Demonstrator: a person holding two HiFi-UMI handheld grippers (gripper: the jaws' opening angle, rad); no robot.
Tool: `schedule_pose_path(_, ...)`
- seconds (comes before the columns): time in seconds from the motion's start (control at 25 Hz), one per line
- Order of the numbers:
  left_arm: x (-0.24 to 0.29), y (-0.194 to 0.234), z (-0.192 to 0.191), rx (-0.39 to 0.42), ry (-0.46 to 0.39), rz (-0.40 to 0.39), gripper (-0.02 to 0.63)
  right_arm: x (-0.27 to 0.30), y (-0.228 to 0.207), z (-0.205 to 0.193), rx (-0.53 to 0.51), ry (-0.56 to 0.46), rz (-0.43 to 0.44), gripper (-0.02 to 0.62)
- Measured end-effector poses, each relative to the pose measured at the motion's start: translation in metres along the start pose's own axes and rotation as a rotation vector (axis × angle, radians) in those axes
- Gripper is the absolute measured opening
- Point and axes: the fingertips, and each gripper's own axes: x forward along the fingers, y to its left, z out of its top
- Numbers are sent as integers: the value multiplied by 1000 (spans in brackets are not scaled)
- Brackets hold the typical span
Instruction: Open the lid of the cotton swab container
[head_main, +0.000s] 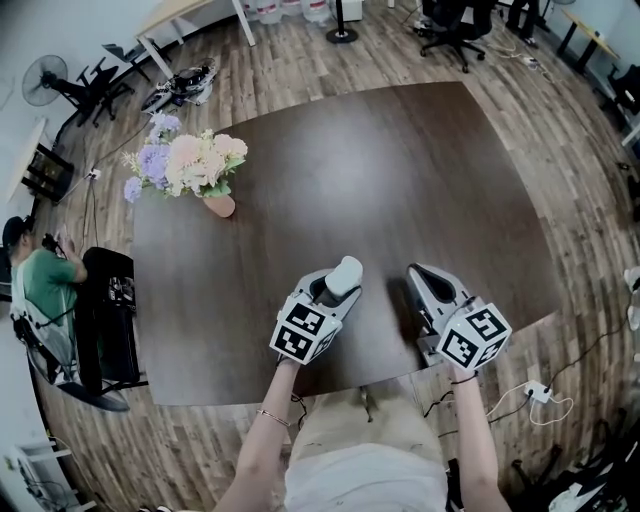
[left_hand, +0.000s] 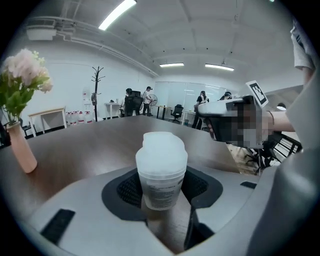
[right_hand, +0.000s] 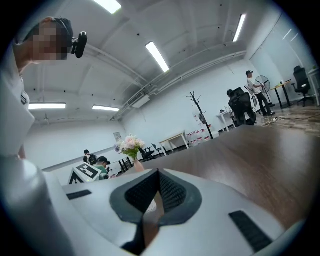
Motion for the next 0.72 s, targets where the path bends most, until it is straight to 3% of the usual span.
schedule_pose_path(0.2,-26,-11,31,12,-28,-90,216,9,19,20,-24,-12,95,21)
schedule_pose_path(0.48,-64,-35,65,39,-53,-227,216,10,62,55,-71,-1,315,21)
schedule_pose_path(0.72,-90,-55,88,72,-62,-298,216,1,103,87,-66,26,535,26)
